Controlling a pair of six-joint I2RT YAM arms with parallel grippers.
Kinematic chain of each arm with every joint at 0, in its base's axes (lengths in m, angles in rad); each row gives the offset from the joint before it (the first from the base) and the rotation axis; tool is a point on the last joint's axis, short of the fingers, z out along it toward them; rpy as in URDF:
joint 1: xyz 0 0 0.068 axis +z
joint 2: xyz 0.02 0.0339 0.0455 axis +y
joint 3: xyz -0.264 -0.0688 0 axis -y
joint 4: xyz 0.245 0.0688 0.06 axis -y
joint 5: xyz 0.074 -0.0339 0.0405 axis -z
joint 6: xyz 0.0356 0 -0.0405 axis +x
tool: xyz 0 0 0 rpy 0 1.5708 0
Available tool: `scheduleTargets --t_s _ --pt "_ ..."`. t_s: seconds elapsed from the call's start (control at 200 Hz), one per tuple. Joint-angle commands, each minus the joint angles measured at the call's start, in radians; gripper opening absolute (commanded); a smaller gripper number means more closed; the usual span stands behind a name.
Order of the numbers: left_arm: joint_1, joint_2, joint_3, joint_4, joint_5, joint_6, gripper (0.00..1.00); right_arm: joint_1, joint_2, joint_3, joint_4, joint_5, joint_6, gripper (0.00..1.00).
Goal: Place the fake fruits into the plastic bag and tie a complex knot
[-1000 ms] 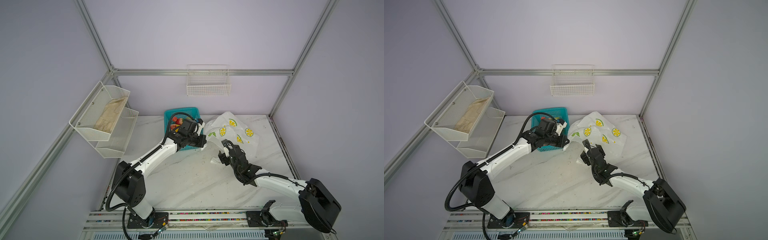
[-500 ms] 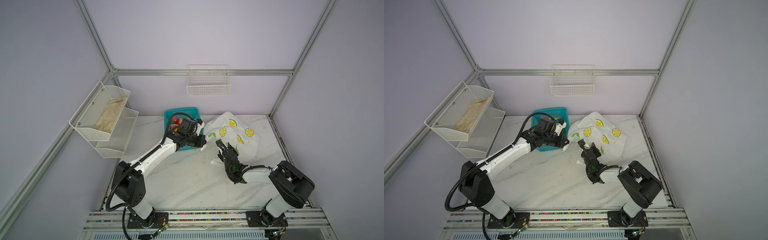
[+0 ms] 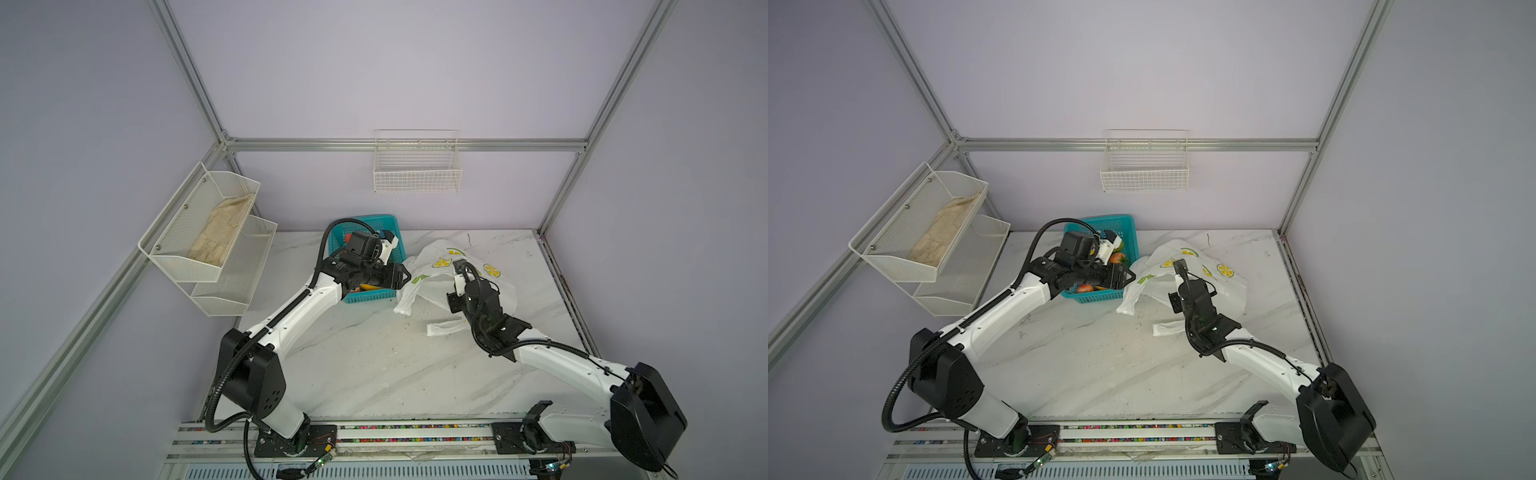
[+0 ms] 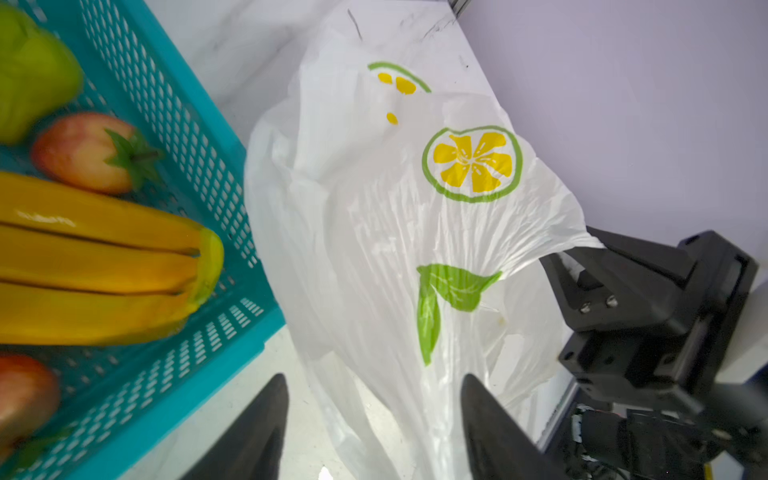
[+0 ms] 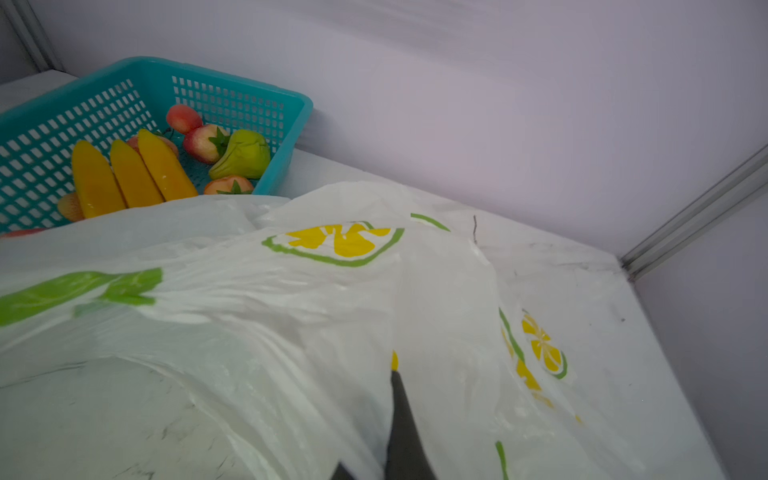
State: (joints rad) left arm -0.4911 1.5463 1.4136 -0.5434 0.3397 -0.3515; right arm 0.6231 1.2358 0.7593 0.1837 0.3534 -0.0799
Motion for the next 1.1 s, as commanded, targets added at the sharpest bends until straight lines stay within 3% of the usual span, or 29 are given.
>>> scheduleTargets --t_s 0.0,0.08,0.245,0.375,0.525,0.675,0.805,0.965,1.095 --pt "0.003 -0.208 -0.039 0.146 -0.081 0.008 0.79 -0.103 -0.042 0.049 -0.262 -0.259 0.225 0.0" --pt "0.004 -0.322 -0.162 0.237 -0.151 -0.022 0.86 -0.18 -0.064 0.074 -0.297 -0.397 0.324 0.0" --pt "0.005 -0.527 -0.431 0.329 -0.257 -0.122 0.87 -0.244 -0.045 0.133 -0.294 -0.596 0.503 0.0" --pt "0.005 -0.656 -0.629 0.363 -0.28 -0.209 0.87 -0.268 -0.059 0.154 -0.268 -0.652 0.595 0.0" --pt "-0.011 -0.735 -0.822 0.451 -0.246 -0.312 0.85 -0.294 -0.107 0.194 -0.269 -0.63 0.659 0.0" --pt "-0.052 -0.709 -0.916 0.575 -0.225 -0.353 0.84 -0.309 -0.141 0.193 -0.235 -0.638 0.725 0.0" --pt "-0.15 -0.638 -0.929 0.758 -0.247 -0.41 0.84 -0.309 -0.195 0.135 -0.127 -0.649 0.829 0.0" --pt "-0.283 -0.488 -0.822 0.895 -0.299 -0.443 0.86 -0.31 -0.244 0.1 -0.069 -0.606 0.914 0.0" --pt "-0.319 -0.339 -0.715 0.939 -0.272 -0.46 0.86 -0.308 -0.246 0.086 -0.028 -0.628 0.926 0.0"
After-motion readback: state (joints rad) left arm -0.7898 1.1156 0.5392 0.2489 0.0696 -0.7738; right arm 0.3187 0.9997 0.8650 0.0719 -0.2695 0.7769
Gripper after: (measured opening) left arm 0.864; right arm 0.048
